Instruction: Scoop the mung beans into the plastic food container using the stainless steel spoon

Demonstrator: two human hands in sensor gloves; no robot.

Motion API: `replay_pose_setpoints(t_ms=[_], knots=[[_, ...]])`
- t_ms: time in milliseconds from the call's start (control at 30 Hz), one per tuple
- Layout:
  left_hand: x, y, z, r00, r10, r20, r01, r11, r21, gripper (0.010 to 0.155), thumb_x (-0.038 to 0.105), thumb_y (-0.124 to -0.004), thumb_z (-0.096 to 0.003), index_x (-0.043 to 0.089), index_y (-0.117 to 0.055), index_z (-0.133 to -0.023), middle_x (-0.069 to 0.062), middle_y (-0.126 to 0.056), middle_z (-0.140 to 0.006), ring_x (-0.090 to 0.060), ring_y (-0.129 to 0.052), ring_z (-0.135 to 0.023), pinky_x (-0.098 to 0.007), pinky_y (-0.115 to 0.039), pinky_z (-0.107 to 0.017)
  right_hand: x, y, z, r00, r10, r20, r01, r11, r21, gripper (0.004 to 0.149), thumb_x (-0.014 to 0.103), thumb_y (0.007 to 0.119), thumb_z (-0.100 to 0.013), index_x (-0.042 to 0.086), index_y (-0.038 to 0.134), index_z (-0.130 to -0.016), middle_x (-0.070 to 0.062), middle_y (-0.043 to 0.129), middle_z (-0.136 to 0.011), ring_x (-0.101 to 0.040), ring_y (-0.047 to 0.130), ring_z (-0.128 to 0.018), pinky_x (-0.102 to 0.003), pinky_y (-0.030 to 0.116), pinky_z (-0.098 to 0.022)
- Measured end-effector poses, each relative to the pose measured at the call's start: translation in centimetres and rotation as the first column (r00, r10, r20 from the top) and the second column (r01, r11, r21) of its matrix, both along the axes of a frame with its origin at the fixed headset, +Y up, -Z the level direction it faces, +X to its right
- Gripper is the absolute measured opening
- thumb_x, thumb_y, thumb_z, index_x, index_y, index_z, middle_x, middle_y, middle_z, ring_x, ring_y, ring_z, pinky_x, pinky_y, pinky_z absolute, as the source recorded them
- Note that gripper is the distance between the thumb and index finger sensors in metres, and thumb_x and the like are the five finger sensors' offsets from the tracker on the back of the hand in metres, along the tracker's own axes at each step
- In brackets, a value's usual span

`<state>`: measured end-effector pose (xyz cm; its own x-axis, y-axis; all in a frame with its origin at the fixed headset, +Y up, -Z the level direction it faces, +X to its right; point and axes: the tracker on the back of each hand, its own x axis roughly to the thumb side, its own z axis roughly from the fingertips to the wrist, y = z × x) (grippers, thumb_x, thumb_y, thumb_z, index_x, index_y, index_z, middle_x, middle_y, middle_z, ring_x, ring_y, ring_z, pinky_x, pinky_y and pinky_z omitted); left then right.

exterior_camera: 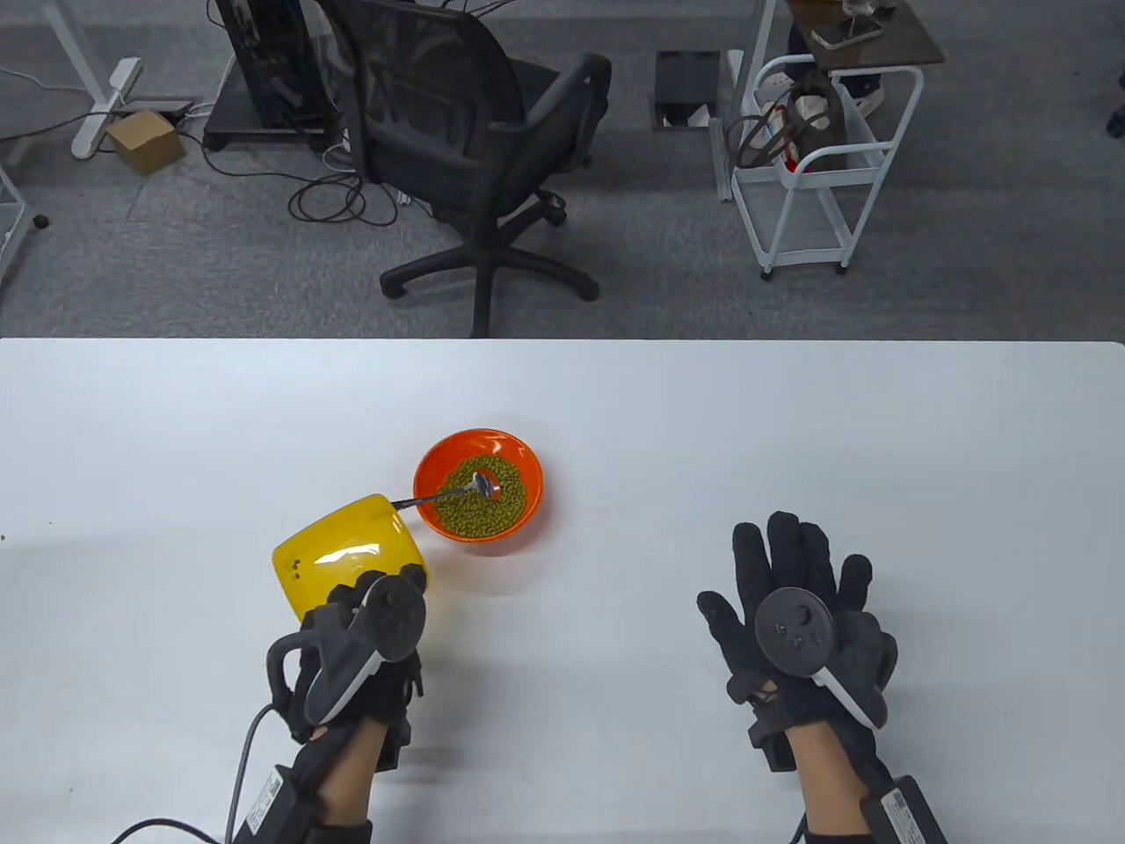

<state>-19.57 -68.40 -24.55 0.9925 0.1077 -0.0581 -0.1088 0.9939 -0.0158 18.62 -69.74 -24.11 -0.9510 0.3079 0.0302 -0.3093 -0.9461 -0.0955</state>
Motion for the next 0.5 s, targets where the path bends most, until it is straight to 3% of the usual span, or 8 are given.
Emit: replay_pose_setpoints(t_ms=[267, 500], knots=[[8.9, 0.3, -0.7, 0.967, -0.037, 0.253, 0.05, 0.998, -0.045, 0.051, 0.037, -0.072, -0.0451, 0.046, -0.064, -0.094, 0.001, -0.08, -0.091, -0.026, -0.082, -0.075, -0.046, -0.069, -0.061, -0.5, -0.1, -0.1, 0.998, 0.043, -0.035, -0.043, 0.999, -0.022, 0.08, 0.064, 0.067, -0.051, 0.034, 0.023, -0.11, 0.003, 0.0, -0.114, -0.03, -0.001, -0.107, -0.065, -0.008, -0.065], [14.8, -1.9, -2.4, 0.934, -0.011, 0.358, 0.068, 0.987, -0.147, 0.051, 0.037, -0.072, -0.0454, 0.047, -0.063, -0.095, 0.0, -0.078, -0.093, -0.027, -0.081, -0.077, -0.047, -0.068, -0.062, -0.6, 0.0, 0.0, 0.997, 0.055, -0.047, -0.056, 0.998, -0.02, 0.08, 0.064, 0.067, -0.051, 0.038, 0.021, -0.11, 0.004, -0.003, -0.114, -0.035, -0.008, -0.106, -0.065, -0.01, -0.063]])
